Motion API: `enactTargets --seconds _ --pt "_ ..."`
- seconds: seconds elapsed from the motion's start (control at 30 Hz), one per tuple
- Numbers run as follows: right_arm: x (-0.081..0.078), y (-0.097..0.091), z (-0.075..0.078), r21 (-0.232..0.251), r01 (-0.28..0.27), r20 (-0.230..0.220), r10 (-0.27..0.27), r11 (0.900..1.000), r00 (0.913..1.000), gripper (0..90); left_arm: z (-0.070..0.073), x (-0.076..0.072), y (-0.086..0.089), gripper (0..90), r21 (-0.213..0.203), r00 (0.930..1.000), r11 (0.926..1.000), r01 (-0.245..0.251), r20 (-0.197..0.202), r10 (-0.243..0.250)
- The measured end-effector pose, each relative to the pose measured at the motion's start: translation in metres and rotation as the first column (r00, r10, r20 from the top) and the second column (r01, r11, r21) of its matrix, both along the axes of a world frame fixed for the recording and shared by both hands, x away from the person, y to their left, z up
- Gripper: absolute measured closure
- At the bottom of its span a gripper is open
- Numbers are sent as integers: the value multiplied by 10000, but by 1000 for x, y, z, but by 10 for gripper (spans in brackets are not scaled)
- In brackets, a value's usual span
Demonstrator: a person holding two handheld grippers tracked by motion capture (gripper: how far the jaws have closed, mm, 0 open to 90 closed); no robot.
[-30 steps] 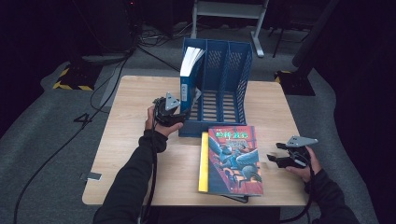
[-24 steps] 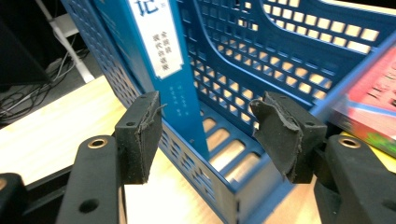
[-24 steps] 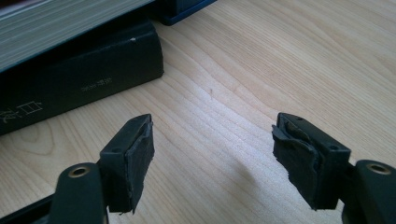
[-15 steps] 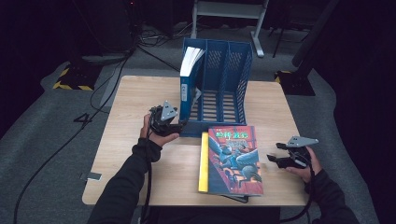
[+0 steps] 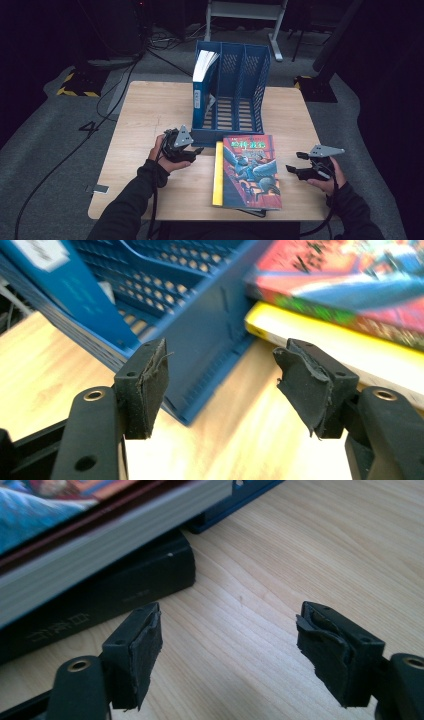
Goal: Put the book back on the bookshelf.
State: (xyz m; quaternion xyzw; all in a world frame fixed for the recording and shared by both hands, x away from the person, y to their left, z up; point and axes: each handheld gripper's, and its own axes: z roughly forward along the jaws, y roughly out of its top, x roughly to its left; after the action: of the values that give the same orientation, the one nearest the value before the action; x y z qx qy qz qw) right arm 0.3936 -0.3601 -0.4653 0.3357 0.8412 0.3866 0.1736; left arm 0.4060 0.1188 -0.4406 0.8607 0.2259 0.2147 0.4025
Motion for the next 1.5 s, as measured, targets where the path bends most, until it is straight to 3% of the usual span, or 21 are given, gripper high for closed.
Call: enactTargets --seconds 0.23,0.5,0.77,0.83,0.9,1.17,1.33,1.5 --pt "-6 6 8 211 -225 132 222 9995 9997 261 -16 -13 -1 352 594 9975 9967 551 -466 -524" --pt "-12 15 13 292 -534 151 530 9981 9985 261 -29 -26 -1 333 821 9916 9924 914 -992 -832" --pt "-18 26 18 407 -950 107 947 9946 9955 261 -42 -37 -9 287 1267 9785 9804 1508 -1602 -1298" --pt "-19 30 19 430 -1073 35 1072 9933 9942 261 -44 -39 -11 276 1381 9782 9769 1630 -1519 -1417" --pt "-21 33 21 501 -1242 17 1243 9910 9922 257 -45 -40 -12 273 1240 9751 9774 1711 -1631 -1500" --pt "-25 36 27 624 -1436 -9 1439 9877 9896 255 -52 -42 -17 251 1493 9696 9706 1891 -1850 -1604" --pt "-28 41 29 480 -1617 -29 1620 9857 9868 259 -54 -42 -17 244 1338 9688 9733 1866 -1895 -1597" --pt "-32 48 31 482 -2012 -230 2024 9784 9790 255 -58 -38 -14 213 815 9637 9813 1741 -2190 -1528"
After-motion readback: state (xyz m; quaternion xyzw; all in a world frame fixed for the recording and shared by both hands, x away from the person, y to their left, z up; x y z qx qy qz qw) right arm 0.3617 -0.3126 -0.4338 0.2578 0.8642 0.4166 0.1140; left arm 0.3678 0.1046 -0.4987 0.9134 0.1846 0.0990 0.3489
